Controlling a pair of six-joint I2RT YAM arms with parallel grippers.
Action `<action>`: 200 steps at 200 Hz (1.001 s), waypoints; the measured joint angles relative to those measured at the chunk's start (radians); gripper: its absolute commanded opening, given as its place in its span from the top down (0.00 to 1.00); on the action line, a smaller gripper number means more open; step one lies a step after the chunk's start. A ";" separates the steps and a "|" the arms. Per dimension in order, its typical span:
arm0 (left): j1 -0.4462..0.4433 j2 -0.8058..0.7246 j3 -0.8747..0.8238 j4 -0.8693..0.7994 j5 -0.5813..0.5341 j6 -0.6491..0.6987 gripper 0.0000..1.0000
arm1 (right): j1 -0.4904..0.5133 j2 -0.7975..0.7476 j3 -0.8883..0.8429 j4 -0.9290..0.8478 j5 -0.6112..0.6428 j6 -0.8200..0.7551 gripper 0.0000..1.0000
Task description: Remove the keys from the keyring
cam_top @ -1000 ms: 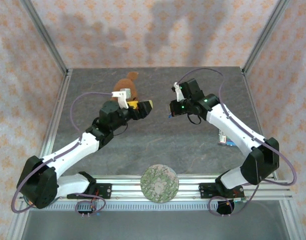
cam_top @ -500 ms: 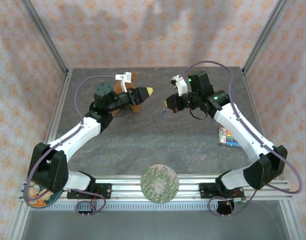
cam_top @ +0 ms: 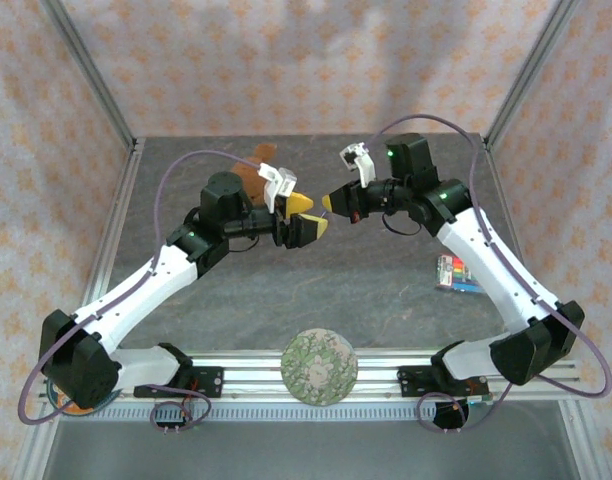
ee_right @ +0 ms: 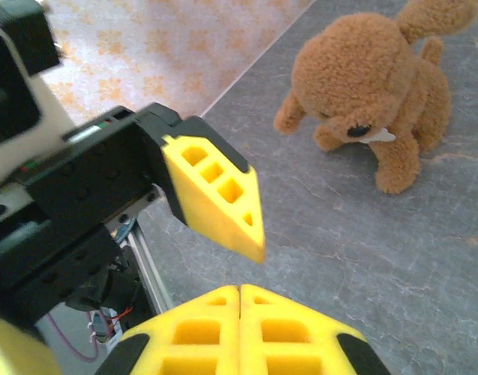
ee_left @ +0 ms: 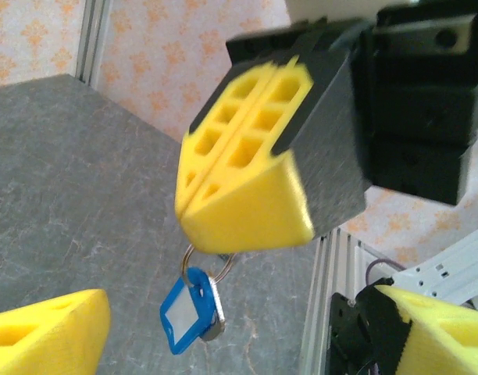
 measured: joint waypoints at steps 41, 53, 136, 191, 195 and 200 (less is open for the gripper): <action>-0.031 0.047 0.036 -0.036 0.010 0.029 0.25 | 0.000 -0.013 0.000 0.018 -0.040 0.011 1.00; -0.036 0.055 0.037 -0.036 0.016 0.030 0.29 | 0.000 -0.015 0.000 0.019 -0.046 0.014 1.00; -0.048 0.062 0.052 -0.067 0.027 0.055 0.54 | 0.000 -0.018 -0.001 0.033 -0.042 0.027 1.00; -0.048 0.052 0.052 -0.138 0.013 0.100 0.63 | 0.000 -0.018 -0.005 0.039 -0.030 0.030 1.00; -0.048 0.050 0.052 -0.145 0.011 0.101 0.64 | 0.000 -0.018 -0.006 0.039 -0.030 0.030 1.00; -0.048 0.048 0.052 -0.152 0.010 0.109 0.65 | 0.000 -0.018 -0.008 0.039 -0.028 0.030 1.00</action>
